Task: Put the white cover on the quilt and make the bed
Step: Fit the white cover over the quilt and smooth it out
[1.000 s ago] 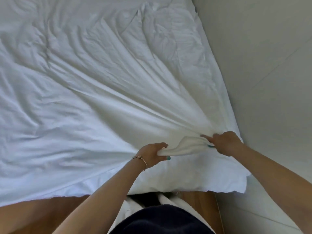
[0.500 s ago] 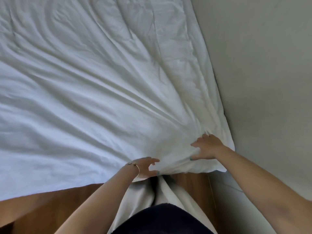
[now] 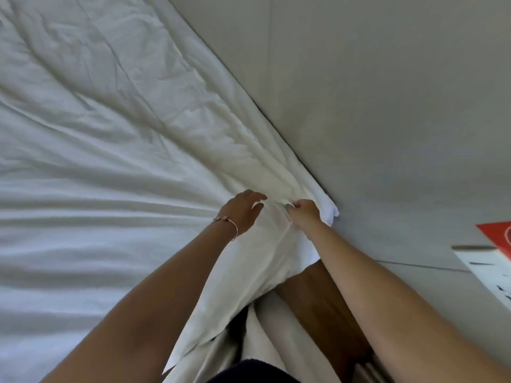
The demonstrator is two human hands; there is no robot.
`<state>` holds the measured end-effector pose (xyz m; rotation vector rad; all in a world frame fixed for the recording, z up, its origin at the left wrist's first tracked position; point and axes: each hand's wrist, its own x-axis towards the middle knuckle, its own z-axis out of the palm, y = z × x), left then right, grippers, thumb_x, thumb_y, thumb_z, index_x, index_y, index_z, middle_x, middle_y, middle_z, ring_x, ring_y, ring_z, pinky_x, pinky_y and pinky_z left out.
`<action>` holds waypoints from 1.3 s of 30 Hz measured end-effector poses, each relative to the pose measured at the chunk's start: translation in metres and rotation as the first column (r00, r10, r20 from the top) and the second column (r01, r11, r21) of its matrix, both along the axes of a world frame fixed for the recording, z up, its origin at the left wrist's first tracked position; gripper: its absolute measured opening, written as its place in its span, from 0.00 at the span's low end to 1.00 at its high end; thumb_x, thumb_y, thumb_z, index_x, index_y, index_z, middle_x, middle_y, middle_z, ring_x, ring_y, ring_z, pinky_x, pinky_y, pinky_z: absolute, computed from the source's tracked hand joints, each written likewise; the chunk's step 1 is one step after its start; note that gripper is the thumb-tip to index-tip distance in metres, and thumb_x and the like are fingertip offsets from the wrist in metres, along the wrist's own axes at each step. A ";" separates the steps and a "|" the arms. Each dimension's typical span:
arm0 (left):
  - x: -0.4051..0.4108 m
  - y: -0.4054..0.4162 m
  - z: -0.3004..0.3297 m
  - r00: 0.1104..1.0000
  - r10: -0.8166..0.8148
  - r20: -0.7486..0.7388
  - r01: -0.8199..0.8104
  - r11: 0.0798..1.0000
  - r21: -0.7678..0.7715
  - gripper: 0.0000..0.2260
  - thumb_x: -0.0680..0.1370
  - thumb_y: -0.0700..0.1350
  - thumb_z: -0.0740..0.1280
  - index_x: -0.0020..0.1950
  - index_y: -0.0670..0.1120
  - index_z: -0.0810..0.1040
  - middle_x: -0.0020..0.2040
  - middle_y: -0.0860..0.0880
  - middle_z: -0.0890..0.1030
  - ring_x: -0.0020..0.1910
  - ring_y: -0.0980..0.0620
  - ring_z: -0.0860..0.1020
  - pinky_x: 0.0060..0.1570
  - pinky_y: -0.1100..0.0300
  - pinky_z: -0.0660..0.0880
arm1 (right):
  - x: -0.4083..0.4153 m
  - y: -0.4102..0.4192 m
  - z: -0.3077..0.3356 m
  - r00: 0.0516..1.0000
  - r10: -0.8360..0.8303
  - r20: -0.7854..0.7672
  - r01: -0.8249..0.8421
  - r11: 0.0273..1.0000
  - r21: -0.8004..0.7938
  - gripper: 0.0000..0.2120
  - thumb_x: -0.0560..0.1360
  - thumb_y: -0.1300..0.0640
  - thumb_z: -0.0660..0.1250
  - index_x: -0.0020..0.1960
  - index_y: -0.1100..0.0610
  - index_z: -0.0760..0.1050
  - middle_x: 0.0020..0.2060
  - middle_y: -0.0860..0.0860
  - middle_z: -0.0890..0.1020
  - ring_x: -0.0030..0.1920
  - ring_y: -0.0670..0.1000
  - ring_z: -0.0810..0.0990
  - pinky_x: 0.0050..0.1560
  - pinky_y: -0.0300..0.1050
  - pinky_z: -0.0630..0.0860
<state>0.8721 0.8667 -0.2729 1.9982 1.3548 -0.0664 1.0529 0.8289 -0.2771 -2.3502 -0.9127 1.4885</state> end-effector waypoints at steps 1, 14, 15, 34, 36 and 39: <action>0.008 0.005 0.002 1.000 -0.019 0.021 0.018 0.999 0.047 0.15 0.83 0.46 0.57 0.69 0.52 0.73 0.65 0.50 0.74 0.64 0.49 0.72 0.63 0.54 0.68 | 0.002 -0.005 0.001 0.998 -0.048 -0.049 0.049 0.999 0.018 0.09 0.81 0.55 0.59 0.44 0.58 0.72 0.37 0.51 0.73 0.38 0.52 0.73 0.37 0.41 0.68; 0.064 0.009 0.026 0.795 -0.602 -0.081 0.604 0.796 0.016 0.09 0.77 0.49 0.65 0.55 0.55 0.78 0.53 0.58 0.78 0.52 0.53 0.76 0.50 0.61 0.71 | -0.020 -0.127 0.036 0.525 -0.742 -0.416 0.845 0.400 0.354 0.23 0.76 0.72 0.62 0.41 0.45 0.83 0.50 0.56 0.83 0.50 0.56 0.81 0.52 0.51 0.81; 0.066 0.004 0.024 0.767 -0.638 -0.070 0.634 0.770 -0.064 0.09 0.76 0.50 0.66 0.55 0.55 0.78 0.53 0.57 0.76 0.53 0.53 0.76 0.51 0.60 0.71 | -0.023 -0.139 0.037 0.532 -0.728 -0.433 0.840 0.389 0.378 0.23 0.77 0.73 0.61 0.41 0.48 0.84 0.50 0.54 0.83 0.52 0.56 0.81 0.54 0.52 0.80; 0.147 -0.093 -0.012 0.371 -0.913 -0.171 0.917 0.389 -0.088 0.31 0.79 0.35 0.63 0.77 0.58 0.59 0.79 0.54 0.42 0.69 0.48 0.68 0.59 0.56 0.73 | -0.051 -0.259 -0.041 0.550 -0.830 -0.089 0.835 0.549 0.037 0.16 0.76 0.69 0.64 0.51 0.47 0.76 0.64 0.50 0.71 0.61 0.54 0.71 0.49 0.38 0.76; 0.134 -0.094 -0.028 0.306 -0.904 -0.299 0.930 0.351 -0.110 0.35 0.80 0.35 0.61 0.78 0.60 0.50 0.79 0.55 0.37 0.62 0.46 0.74 0.53 0.53 0.77 | -0.042 -0.247 -0.045 0.583 -0.812 -0.002 0.812 0.583 0.019 0.12 0.76 0.63 0.67 0.56 0.50 0.76 0.67 0.51 0.66 0.63 0.54 0.70 0.47 0.37 0.72; 0.099 -0.093 -0.035 0.368 -0.908 -0.199 0.911 0.395 -0.118 0.21 0.83 0.41 0.58 0.75 0.55 0.64 0.76 0.52 0.63 0.66 0.48 0.72 0.64 0.56 0.70 | -0.045 -0.238 -0.049 0.561 -0.828 0.021 0.828 0.561 0.010 0.13 0.78 0.62 0.65 0.61 0.54 0.76 0.66 0.54 0.68 0.58 0.53 0.73 0.45 0.38 0.72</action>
